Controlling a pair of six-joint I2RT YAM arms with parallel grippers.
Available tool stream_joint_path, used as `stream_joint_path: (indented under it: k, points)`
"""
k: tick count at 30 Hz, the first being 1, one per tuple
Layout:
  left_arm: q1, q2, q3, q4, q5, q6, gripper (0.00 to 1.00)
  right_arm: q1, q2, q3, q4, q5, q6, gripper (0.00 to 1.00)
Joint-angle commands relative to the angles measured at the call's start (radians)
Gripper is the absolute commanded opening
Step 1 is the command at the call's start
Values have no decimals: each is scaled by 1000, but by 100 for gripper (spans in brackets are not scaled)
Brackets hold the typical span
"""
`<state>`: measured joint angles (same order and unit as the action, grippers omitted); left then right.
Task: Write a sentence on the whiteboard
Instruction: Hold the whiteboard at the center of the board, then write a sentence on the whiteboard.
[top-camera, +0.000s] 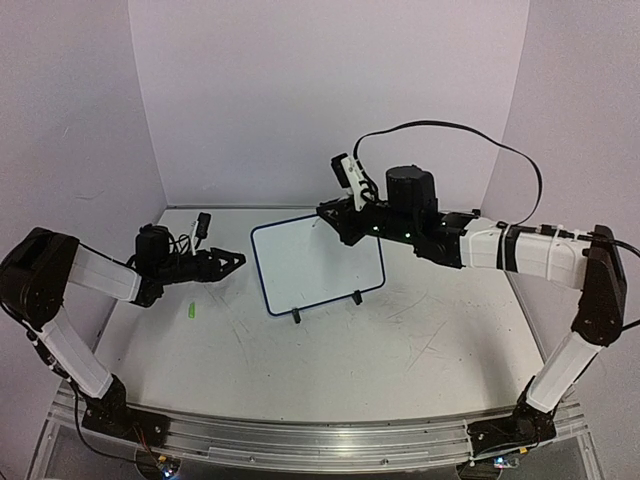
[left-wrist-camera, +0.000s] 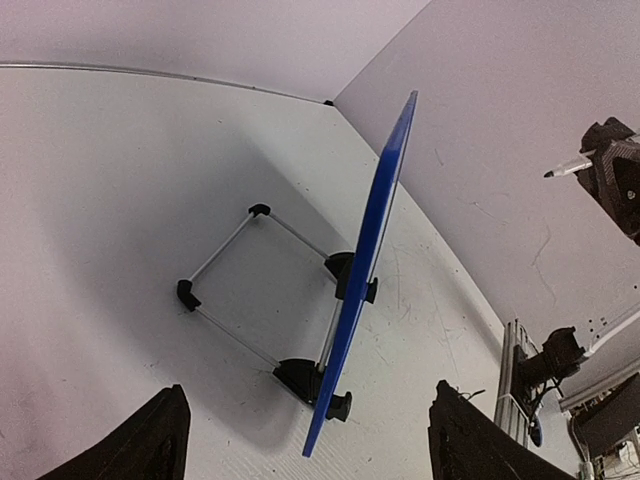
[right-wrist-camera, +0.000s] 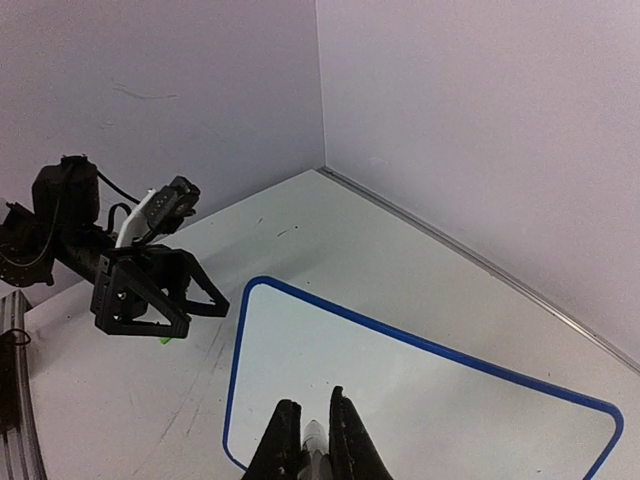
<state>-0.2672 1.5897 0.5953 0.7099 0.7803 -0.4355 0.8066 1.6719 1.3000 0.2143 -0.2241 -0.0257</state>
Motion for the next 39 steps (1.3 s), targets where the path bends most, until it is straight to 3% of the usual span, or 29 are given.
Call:
stream_joint_path:
  k: [1,4,12,21,34,39]
  points:
    - [-7,63,72,196,151,-1,81,4,51,84,44,-76,-13,0]
    - [-30,111,85,225,130,-27,78,14,96,128,43,-89,-7,0]
    - [-90,212,101,333,51,-96,59,76,209,219,33,-26,-95,0]
    - [-106,259,123,349,52,-116,35,120,284,205,170,44,-192,0]
    - [-103,296,152,350,105,-93,2,130,354,246,220,99,-276,0]
    - [-103,304,147,350,103,-85,0,137,351,252,221,124,-282,0]
